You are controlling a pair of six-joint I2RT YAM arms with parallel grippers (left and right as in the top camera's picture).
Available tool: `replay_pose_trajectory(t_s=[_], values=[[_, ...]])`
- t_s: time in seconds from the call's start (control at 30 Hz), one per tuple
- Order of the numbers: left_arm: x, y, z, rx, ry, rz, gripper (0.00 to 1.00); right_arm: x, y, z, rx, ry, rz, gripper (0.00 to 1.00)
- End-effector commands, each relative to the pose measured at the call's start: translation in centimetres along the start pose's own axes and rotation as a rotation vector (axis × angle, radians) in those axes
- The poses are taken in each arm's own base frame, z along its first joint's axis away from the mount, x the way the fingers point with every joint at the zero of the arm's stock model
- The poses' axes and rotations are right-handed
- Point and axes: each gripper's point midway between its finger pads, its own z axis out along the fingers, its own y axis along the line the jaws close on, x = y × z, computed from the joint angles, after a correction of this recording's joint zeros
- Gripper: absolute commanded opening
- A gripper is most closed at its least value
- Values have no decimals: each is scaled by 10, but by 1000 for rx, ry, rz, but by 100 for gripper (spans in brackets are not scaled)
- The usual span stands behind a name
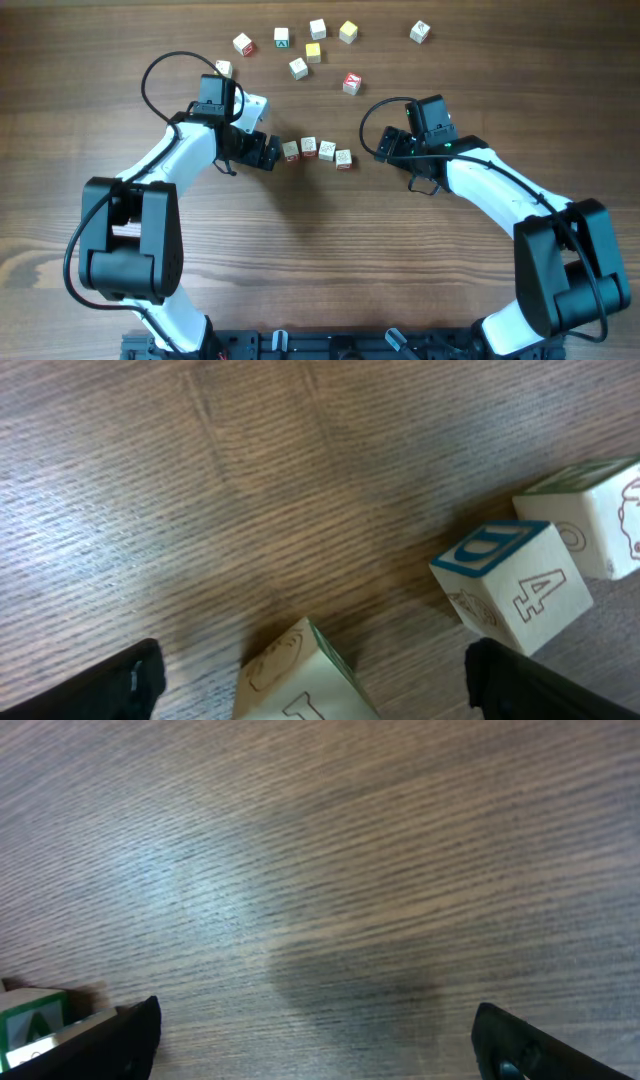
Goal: Form a horizontal line
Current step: 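Carry the block to the row's left end and set it down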
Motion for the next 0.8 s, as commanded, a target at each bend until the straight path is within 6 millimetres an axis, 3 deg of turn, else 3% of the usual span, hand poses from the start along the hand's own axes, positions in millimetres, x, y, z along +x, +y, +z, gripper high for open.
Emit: replay_pose_trajectory(t_s=[0.0, 0.17, 0.3, 0.33, 0.37, 0.5, 0.6, 0.67, 0.77], values=[[-3, -2, -7, 7, -24, 6, 100, -1, -1, 2, 4, -4, -26, 99], [-16, -6, -35, 1, -85, -90, 100, -2, 0, 2, -2, -7, -25, 100], [-5, -13, -57, 4, -59, -109, 100, 5, -3, 2, 11, 21, -26, 99], [0, -16, -63, 6, -43, -113, 96, 6, -4, 2, 15, 25, -25, 91], [3, -17, -66, 8, -34, -116, 92, 7, -4, 2, 16, 27, -26, 83], [19, -22, -76, 15, 21, -193, 58, 7, -4, 2, 15, 27, -23, 38], [30, -13, -76, -27, 61, -263, 16, 9, -1, 2, -5, 41, -14, 21], [35, 3, -76, -114, 70, -351, 4, 13, 5, 1, -38, 62, -14, 14], [43, 34, -79, -273, 66, -499, 4, 17, 11, 1, -72, 86, -13, 7]])
